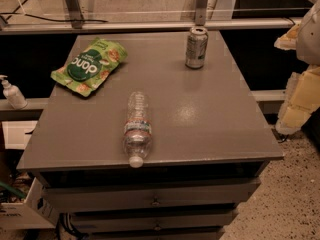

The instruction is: Move 7up can near green rice chip bag

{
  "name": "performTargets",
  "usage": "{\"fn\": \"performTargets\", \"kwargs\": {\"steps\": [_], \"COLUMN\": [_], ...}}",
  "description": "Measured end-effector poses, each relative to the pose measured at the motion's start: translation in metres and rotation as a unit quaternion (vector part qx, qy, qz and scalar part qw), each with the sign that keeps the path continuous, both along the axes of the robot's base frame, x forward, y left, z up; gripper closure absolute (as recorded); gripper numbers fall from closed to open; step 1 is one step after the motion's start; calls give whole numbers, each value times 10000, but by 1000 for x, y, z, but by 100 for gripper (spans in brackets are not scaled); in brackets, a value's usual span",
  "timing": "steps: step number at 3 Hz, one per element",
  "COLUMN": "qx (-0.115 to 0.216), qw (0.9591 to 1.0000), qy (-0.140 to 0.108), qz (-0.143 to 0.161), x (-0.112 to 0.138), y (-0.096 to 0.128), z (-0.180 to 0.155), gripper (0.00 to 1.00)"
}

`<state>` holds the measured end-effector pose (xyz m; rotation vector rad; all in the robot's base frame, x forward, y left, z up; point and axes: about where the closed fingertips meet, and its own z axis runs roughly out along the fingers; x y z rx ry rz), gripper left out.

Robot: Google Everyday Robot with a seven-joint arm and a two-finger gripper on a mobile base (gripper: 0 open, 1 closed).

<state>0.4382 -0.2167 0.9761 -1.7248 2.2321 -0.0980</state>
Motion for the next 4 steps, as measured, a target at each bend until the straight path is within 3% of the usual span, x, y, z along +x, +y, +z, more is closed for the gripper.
{"fn": "performTargets", "kwargs": {"steps": [1, 2, 4], "qx": [40, 332, 1108], "qw": [10000, 9994, 9933], "qy": [-69, -107, -248], "qz": [-10, -72, -233], "x": [3, 26, 105], "y": [2, 7, 15], "z": [0, -11, -52], "gripper": [0, 0, 0]}}
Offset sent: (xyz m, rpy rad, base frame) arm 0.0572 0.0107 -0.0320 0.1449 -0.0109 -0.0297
